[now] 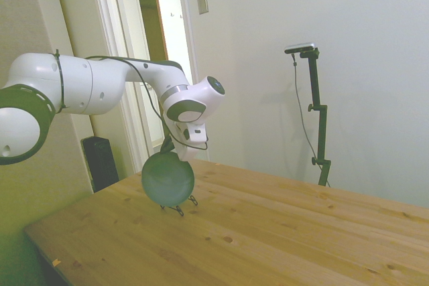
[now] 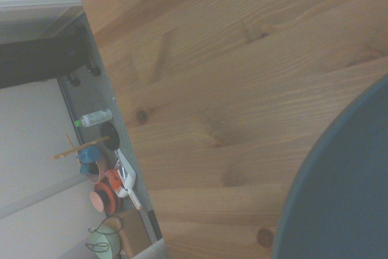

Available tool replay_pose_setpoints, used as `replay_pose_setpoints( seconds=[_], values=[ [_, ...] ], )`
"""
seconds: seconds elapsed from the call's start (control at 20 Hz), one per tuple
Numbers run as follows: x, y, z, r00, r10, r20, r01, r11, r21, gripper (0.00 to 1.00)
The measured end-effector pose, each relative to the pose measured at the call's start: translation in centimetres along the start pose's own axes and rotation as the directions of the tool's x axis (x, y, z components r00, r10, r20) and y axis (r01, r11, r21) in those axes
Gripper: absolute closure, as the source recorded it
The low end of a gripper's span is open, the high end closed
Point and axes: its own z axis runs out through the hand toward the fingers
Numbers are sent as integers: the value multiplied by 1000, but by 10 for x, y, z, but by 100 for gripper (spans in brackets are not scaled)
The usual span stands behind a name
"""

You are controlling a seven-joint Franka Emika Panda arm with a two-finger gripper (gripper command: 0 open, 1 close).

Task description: Load the plate

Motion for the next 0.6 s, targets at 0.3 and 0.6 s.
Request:
replay_pose_setpoints(
  seconds=[0.3,0.6],
  values=[
    [-3,-7,1,1000,-12,3,12,1000,6,100],
    [13,-4,5,1000,9,4,-9,1000,-4,0]
  ],
)
